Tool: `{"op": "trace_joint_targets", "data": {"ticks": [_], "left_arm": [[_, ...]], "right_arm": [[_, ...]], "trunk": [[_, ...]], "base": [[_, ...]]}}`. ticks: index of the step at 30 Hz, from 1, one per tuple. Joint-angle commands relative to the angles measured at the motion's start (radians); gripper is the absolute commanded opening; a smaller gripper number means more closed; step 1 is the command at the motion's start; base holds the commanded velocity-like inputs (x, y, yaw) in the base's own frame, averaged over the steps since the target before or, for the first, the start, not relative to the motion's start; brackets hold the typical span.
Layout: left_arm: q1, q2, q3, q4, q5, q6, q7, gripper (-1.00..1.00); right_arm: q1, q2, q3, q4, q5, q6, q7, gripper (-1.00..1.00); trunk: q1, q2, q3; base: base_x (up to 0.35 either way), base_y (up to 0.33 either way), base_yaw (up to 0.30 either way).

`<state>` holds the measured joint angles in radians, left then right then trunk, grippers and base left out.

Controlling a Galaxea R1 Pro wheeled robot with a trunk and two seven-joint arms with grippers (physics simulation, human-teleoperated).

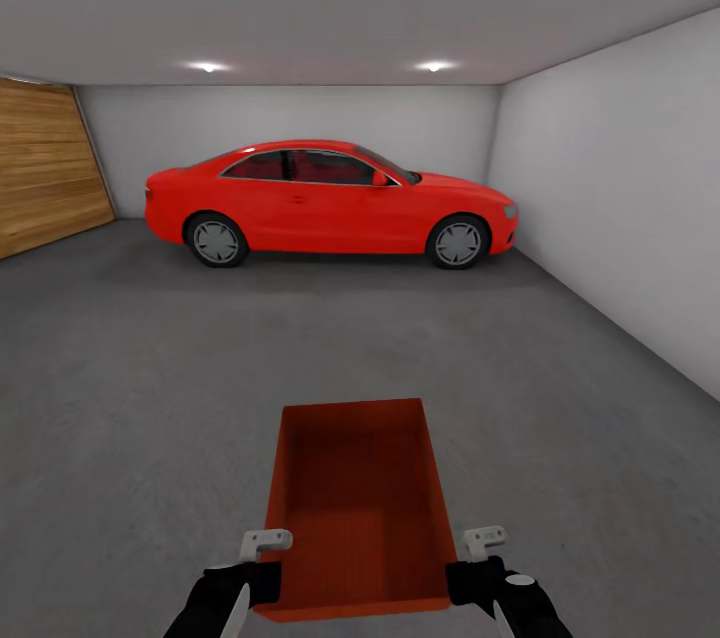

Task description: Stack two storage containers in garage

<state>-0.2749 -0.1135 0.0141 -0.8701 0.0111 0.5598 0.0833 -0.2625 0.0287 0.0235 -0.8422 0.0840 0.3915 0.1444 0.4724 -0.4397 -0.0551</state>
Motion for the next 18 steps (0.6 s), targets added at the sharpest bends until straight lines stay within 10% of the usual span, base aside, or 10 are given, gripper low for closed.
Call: {"op": "trace_joint_targets", "data": {"ticks": [1,18], "left_arm": [[-0.001,-0.002,0.009,-0.004,-0.025,-0.034,0.004,-1.00],[-0.001,-0.001,0.009,-0.004,-0.025,-0.034,0.004,-1.00]], "right_arm": [[0.000,0.031,0.042,0.000,-0.013,0.007,0.022,-1.00],[0.000,0.031,0.042,0.000,-0.013,0.007,0.022,-1.00]], "trunk": [[0.001,-0.002,-0.002],[0.001,-0.002,-0.002]], "base": [[0.003,0.000,0.000],[0.059,0.000,0.000]]}}
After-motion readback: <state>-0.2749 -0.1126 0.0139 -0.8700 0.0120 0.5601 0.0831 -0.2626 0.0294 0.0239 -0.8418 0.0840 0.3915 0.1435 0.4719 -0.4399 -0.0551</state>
